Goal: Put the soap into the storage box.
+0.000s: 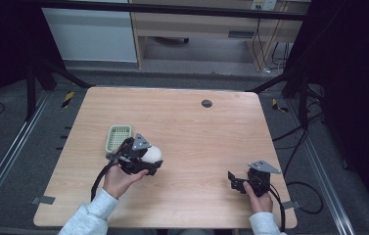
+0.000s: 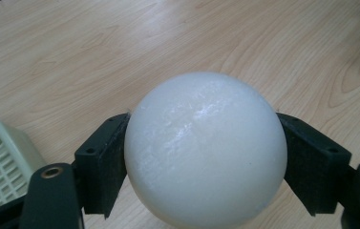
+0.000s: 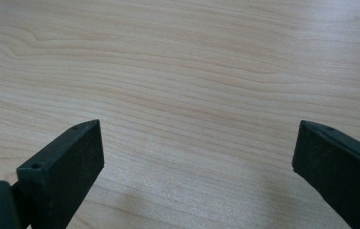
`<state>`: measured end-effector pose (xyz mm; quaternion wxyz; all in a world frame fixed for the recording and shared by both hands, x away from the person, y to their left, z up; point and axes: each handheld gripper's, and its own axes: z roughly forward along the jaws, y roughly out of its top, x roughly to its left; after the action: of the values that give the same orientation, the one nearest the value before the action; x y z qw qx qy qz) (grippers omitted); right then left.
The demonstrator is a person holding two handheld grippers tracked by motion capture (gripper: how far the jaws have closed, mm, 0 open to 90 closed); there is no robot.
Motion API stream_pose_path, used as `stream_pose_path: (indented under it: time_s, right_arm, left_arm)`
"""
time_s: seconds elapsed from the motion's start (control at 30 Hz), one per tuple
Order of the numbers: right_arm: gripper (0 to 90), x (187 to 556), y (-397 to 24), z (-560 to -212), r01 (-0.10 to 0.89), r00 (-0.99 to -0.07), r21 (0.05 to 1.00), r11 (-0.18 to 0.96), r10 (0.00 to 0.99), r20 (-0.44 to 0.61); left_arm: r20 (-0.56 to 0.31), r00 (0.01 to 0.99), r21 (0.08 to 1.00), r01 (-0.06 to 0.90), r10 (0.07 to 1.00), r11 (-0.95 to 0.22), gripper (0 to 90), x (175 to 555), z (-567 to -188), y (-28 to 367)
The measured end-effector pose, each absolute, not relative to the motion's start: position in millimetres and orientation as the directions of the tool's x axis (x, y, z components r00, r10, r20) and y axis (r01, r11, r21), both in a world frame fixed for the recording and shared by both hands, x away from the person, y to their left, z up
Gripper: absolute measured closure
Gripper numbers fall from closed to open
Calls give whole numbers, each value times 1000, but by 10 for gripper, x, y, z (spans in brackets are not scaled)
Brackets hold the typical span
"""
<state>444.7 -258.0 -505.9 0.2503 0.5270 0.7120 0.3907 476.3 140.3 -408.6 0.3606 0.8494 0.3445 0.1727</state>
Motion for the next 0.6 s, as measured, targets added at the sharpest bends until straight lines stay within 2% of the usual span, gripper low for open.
stream_pose_path:
  time_s: [0.6]
  right_arm:
    - [39,4449,-2581,-5061,555,-318,820,139,946,55]
  left_arm:
    - [55,652,726,494,756,-478,239,4893,-4057,1673]
